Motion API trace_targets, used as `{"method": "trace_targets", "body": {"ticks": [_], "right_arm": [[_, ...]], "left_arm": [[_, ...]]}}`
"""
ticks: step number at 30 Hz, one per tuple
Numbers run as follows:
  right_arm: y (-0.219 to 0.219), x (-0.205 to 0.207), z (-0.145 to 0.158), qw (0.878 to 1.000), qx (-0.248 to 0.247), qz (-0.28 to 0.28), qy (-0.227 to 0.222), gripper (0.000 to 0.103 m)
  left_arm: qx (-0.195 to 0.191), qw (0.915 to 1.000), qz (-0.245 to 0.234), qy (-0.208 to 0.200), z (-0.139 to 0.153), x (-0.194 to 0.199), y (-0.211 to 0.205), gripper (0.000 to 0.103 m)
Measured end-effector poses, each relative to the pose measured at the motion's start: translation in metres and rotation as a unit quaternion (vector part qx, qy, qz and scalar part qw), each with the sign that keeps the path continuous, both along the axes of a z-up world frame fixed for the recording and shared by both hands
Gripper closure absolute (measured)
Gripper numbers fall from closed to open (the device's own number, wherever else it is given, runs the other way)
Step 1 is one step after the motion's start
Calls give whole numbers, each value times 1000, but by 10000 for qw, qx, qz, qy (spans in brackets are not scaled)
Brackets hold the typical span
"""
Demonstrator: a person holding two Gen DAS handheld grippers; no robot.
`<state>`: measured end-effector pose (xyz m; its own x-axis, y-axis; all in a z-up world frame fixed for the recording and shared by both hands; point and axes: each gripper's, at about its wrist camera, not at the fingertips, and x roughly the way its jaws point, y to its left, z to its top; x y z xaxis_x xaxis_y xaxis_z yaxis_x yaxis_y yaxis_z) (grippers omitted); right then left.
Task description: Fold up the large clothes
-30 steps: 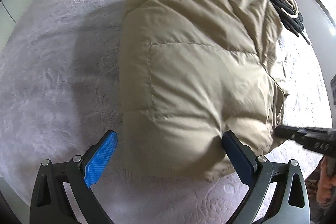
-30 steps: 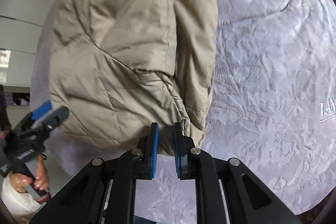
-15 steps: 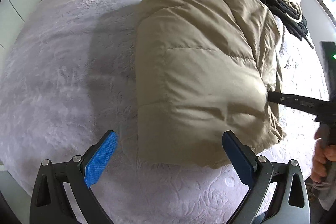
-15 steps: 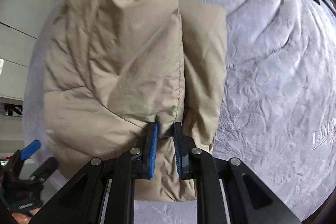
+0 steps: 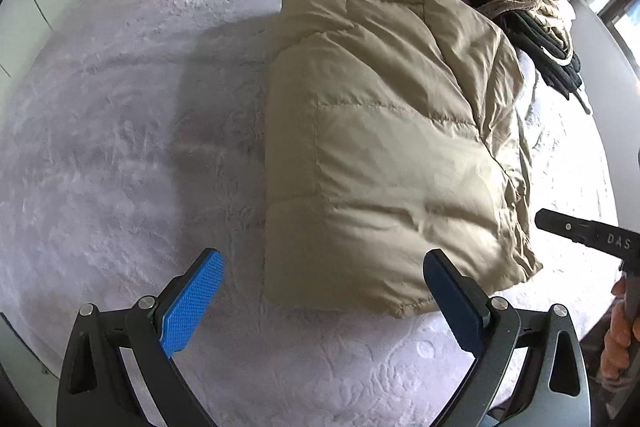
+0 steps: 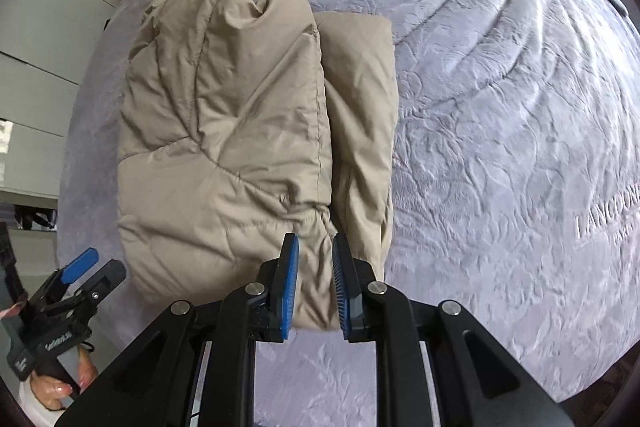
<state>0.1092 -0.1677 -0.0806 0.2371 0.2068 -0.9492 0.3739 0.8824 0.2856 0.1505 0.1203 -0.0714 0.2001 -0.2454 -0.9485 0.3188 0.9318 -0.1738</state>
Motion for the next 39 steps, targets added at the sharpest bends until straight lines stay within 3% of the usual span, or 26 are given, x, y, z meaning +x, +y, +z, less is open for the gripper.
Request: {"method": "trace_targets", "body": {"ticks": [6,8,10,12,14,17,19,24,25,28,32,39], "right_arm": [[7,-21,8,10000,-7,-86,47,83],[20,-28,24,9999,-96,-128,26,81],[27,-31,29,9998,-165,-119,-15,51],[29,-28,32,9996,-263,-62,-80,40],[35,-28,42,9992,-377,-13,-159,39],[39,-27,51,9986,-478,-35,-206,24],[41,-22,54,9981,-553,-17,-283,21],[56,-25,77,9934,-885,-47,-727,13],[58,-26,81,9926,-893,-89,-813,2],[62,-29,89,9910,-928,-214,-940,0],[69,-29,98,9886,-1143,-228,-958,0],[71,-32,119,9853,-1345,-246,-1020,0]], "left_arm": [[294,9995,-96,-52,2,-5,2,2],[359,9993,-96,-31,2,-6,3,2],[495,9986,-84,-182,7,-9,1,2],[564,9978,-80,-335,13,-11,0,2],[576,9974,-22,-434,22,-12,1,2],[262,9984,70,-498,36,-9,7,2],[148,9982,112,-566,43,-8,12,2],[466,9947,97,-910,63,-8,9,2],[451,9944,50,-957,67,-8,8,2],[368,9942,-14,-1008,78,-12,6,2],[611,9917,-50,-1131,89,-15,2,2],[608,9889,82,-1355,110,-28,6,2]]}}
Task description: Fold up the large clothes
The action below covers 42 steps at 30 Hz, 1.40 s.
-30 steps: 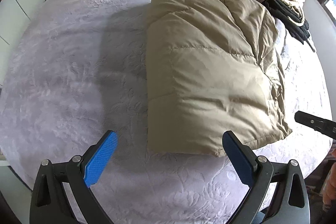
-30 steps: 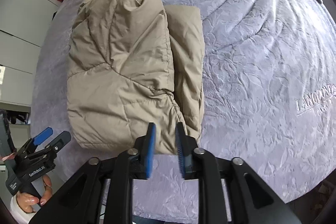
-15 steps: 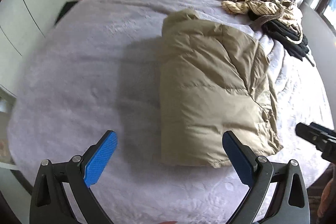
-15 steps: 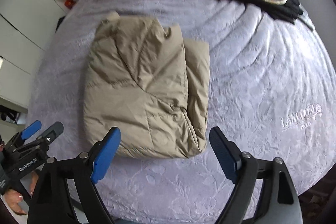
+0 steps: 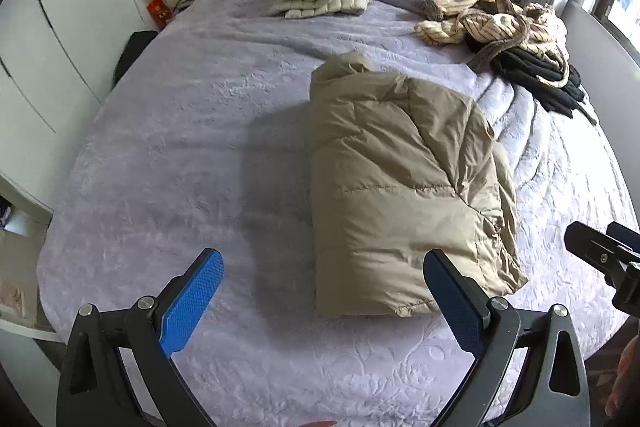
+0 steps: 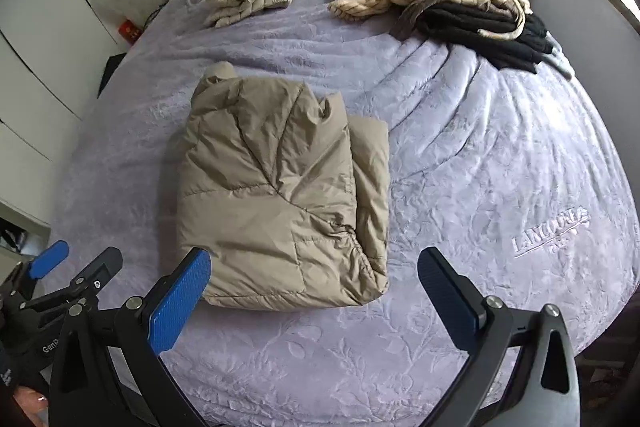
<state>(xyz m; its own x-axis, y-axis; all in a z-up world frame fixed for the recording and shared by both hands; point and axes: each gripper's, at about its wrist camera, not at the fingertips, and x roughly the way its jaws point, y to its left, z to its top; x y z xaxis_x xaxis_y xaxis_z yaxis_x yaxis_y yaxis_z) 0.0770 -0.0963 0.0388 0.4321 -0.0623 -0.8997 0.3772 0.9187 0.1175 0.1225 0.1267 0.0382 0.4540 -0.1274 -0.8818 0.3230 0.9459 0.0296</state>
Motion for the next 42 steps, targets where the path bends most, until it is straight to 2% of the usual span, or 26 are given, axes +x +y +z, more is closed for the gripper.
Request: {"method": "trace_targets", "body": {"ticks": [4,13,20,42], "right_arm": [[2,-6,7,9996,-282,18,-74,0],[4,-20,14,9993,-357,93,-75,0],[3,-30,20,9992,-369,81,-140,0],[7,-35,26,9990,-402,46,-191,0]], "left_arm": [[73,9998,116,-173,9,-10,-1,2],[86,9990,256,-354,29,-32,-3,2],[84,9991,169,-390,35,-41,-7,2],[87,9990,160,-397,38,-48,-9,2]]}}
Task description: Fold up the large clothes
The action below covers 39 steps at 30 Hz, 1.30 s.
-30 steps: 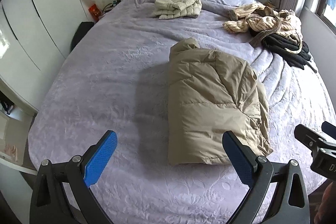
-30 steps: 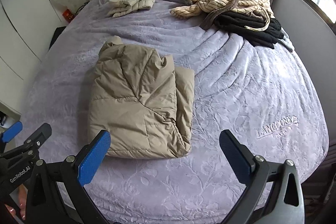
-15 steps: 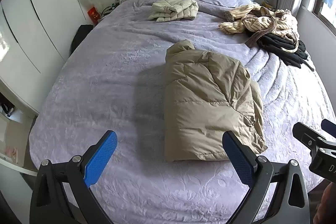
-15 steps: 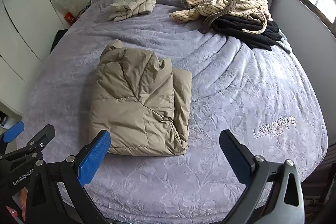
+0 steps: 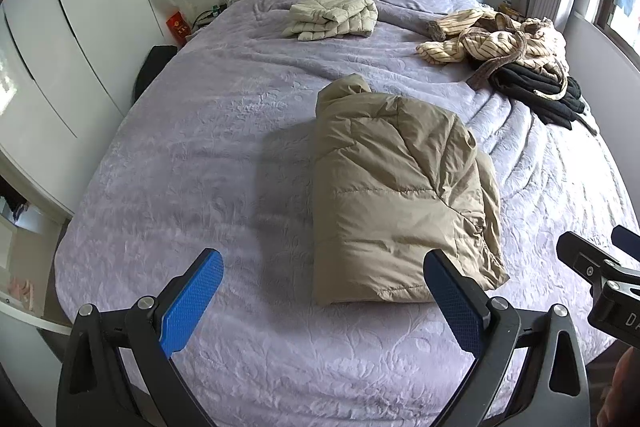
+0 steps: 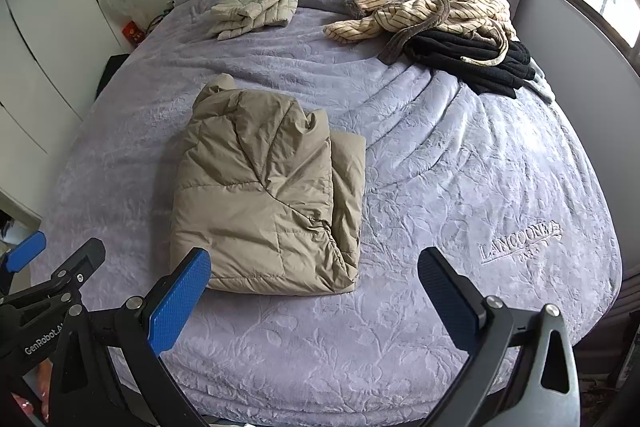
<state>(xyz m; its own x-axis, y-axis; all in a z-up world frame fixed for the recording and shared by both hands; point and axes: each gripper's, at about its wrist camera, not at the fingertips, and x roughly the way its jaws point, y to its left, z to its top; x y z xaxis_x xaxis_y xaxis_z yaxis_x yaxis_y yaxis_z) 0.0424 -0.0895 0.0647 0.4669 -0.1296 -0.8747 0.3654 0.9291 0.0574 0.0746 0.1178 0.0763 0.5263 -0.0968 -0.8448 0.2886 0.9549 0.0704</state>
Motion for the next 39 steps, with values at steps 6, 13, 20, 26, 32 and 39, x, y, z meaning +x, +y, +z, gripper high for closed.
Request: {"method": "trace_targets", "body": {"ticks": [6,13,20,26,32,39], "right_arm": [[1,0,1,10000,-15,-4,-3,0],[2,-1,2,10000,-7,12,17,0],[1,-2,3,10000,-3,8,22,0],[1,-1,2,10000,-10,22,24,0],[2,-2,3,10000,-5,18,27,0],[2,-1,2,10000,1,17,32,0]], "left_arm": [[-29,10000,0,5,0,-3,1,2],[-22,10000,-15,31,1,-4,1,2],[-33,10000,-11,46,2,-7,2,2],[-36,10000,-20,47,1,-5,3,2],[-40,10000,-16,49,1,-5,3,2],[-38,10000,-24,51,1,-6,3,2]]}}
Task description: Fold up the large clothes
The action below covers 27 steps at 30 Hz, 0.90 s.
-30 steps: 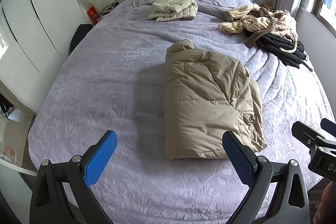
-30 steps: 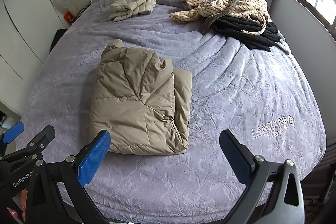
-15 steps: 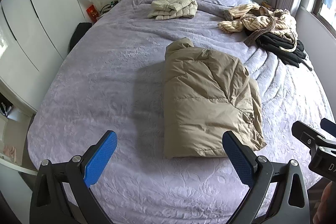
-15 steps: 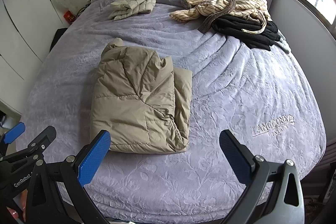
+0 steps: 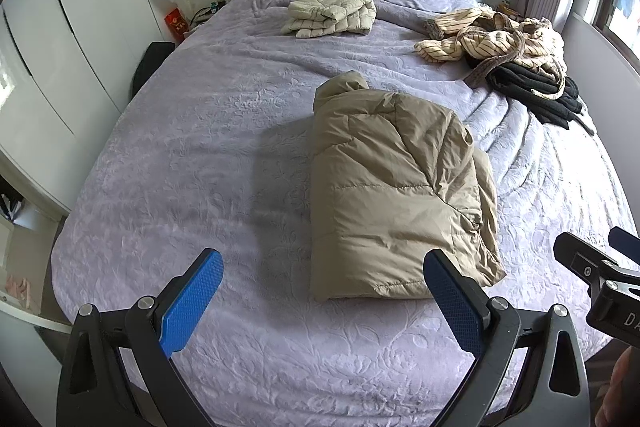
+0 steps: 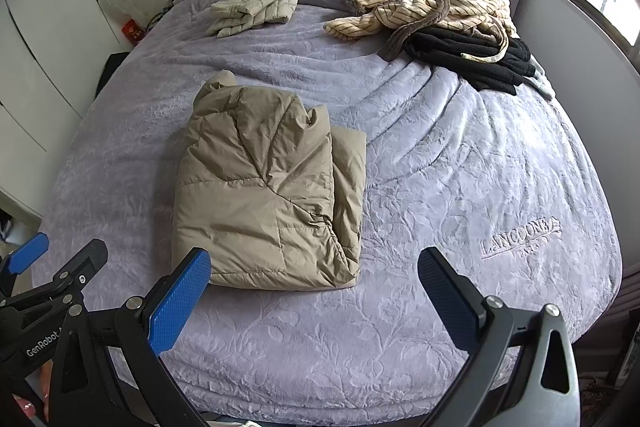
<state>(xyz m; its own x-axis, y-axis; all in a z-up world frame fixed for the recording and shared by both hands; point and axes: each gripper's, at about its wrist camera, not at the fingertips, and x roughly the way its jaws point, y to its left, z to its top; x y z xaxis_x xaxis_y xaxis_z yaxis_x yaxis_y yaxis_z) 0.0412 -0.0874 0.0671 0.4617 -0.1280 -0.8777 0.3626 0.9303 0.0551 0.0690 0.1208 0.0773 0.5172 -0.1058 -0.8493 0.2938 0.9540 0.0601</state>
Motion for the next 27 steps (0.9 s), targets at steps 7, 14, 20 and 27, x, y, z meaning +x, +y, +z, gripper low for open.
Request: {"method": "trace_targets", "body": {"ticks": [7,14,20,27], "right_arm": [[1,-3,1,10000,0,-2,1,0],[1,-2,1,10000,6,1,13,0],[1,-2,1,10000,8,2,9,0],[1,-1,1,10000,7,1,8,0]], "left_arm": [[2,10000,-2,4,0,-2,-1,2],[0,10000,-6,12,0,-1,0,2],[3,10000,-5,15,0,-1,0,2],[2,10000,-9,16,0,0,0,2]]}}
